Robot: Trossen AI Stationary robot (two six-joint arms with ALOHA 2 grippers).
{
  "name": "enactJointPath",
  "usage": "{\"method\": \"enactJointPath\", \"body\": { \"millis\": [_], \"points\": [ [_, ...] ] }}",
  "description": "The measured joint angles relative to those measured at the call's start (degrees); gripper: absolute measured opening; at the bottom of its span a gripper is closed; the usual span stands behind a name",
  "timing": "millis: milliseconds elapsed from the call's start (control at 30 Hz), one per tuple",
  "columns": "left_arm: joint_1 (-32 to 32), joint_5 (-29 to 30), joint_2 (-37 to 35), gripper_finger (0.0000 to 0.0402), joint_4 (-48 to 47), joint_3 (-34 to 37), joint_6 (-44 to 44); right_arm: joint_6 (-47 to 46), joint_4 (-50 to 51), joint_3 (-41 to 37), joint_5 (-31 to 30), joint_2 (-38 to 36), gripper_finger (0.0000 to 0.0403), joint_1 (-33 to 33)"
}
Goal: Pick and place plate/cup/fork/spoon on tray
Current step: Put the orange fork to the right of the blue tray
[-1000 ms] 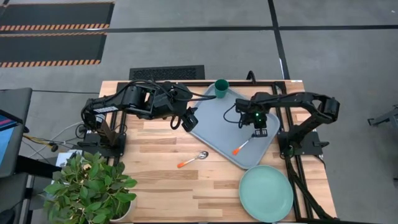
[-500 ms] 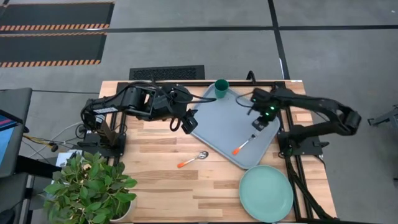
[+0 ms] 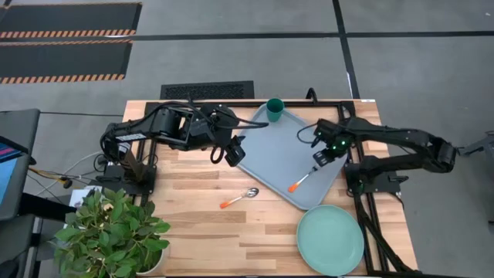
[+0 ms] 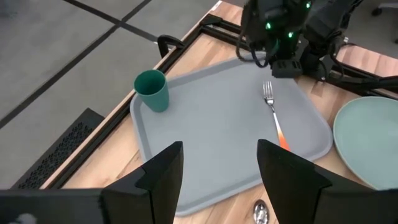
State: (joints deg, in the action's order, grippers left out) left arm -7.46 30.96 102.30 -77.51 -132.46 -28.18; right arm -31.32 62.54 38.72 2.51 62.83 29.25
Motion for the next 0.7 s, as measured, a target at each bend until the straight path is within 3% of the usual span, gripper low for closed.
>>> {"method": "enactJointPath", "body": {
  "millis": [267,700],
  "points": [
    [0.02,-0.04,0.0,0.0194,0.04,0.0,0.47,-3.71,4.03,-0.02,-8.06,7.0,0.0103,-7.99],
    [0.02,-0.55,0.0,0.0194,-0.2,0.0,1.41,-6.2,-3.48,-0.02,-8.16,16.61,0.0063,-11.71]
  ]
}}
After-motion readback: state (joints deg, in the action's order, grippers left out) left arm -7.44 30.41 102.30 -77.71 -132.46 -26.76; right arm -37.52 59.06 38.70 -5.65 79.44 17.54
